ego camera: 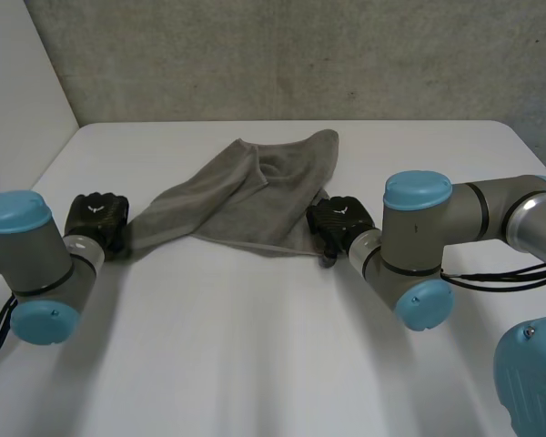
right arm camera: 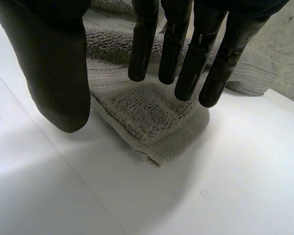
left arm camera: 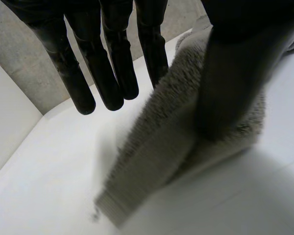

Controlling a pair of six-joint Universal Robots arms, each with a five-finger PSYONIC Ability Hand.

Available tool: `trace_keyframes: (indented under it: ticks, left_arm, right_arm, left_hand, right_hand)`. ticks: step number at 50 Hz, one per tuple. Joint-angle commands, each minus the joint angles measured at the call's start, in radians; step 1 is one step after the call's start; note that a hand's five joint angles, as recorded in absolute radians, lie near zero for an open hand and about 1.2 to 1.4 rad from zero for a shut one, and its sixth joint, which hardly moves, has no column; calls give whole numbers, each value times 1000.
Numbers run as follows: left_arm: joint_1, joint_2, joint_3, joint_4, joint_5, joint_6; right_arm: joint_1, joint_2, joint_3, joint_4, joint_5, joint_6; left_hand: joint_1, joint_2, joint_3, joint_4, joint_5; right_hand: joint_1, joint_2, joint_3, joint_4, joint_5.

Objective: Fold the towel.

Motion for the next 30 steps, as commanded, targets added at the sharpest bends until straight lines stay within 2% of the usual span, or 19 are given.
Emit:
trace_keyframes:
  ticks: [1, 5, 7, 30]
  left_arm:
    - [0, 7, 0, 1, 2, -3]
    - [5, 10, 0, -1, 2, -3]
    - [12, 12, 1, 1, 2, -6]
    - [34, 27, 7, -1, 2, -14]
  right_arm:
    - [1, 30, -31, -3, 5, 0]
    - [13, 44, -38, -5, 5, -1]
    - [24, 49, -44, -5, 5, -1]
    - [37, 92, -138, 0, 22, -1]
  left_hand:
    - [275, 277, 280, 278, 287]
    - [381, 383, 386, 384, 393]
    - [557, 559, 562, 560, 568]
    - [575, 577, 580, 578, 587]
  right_hand:
    - [22, 15, 25, 23, 24]
    - [43, 36, 45, 44, 44]
    - [46, 39, 48, 46, 47]
    - [63, 56, 66, 64, 65]
